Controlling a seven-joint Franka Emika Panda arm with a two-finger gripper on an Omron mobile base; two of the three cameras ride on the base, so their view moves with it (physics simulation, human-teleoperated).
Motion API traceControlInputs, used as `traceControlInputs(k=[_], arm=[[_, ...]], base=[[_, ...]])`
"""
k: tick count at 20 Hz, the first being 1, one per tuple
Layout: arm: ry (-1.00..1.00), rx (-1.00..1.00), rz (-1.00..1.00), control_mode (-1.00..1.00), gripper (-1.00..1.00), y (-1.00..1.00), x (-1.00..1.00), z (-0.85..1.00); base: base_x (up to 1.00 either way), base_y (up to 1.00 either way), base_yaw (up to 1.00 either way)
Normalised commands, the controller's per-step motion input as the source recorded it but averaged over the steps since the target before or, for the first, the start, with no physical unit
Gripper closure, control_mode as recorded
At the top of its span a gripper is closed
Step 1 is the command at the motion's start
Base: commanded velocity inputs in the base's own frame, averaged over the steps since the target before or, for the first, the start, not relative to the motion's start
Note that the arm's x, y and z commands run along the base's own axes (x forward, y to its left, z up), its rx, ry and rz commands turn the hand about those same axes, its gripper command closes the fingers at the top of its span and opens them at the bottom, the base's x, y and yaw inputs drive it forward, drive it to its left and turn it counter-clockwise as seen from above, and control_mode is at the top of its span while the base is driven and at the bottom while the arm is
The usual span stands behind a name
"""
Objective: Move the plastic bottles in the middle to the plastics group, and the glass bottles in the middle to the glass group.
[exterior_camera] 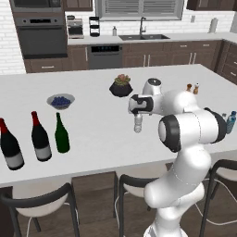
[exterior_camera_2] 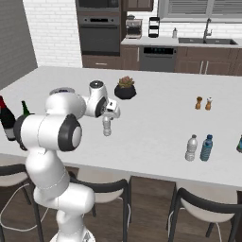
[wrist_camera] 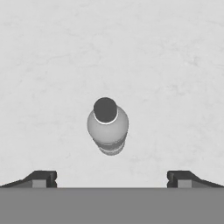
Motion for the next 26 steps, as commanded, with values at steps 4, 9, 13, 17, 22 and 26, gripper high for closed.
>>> traceControlInputs(k=[4,9,13,17,22,26], arm=[[0.0,0.0,0.0,-1.0,-1.0,0.0,0.29,-0.1],[0.0,0.0,0.0,-1.0,-1.0,0.0,0.27,-0.11],[0.0,0.0,0.0,-1.0,-1.0,0.0,0.01,-0.15],[0.0,0.0,0.0,-1.0,-1.0,0.0,0.11,-0.28],[0.0,0.0,0.0,-1.0,-1.0,0.0,0.12,-0.22],[-0.01,0.0,0.0,-1.0,-1.0,0.0,0.11,-0.07]], base=[[0.0,0.0,0.0],[0.0,0.0,0.0],[0.0,0.0,0.0],[0.0,0.0,0.0],[0.0,0.0,0.0],[0.0,0.0,0.0]])
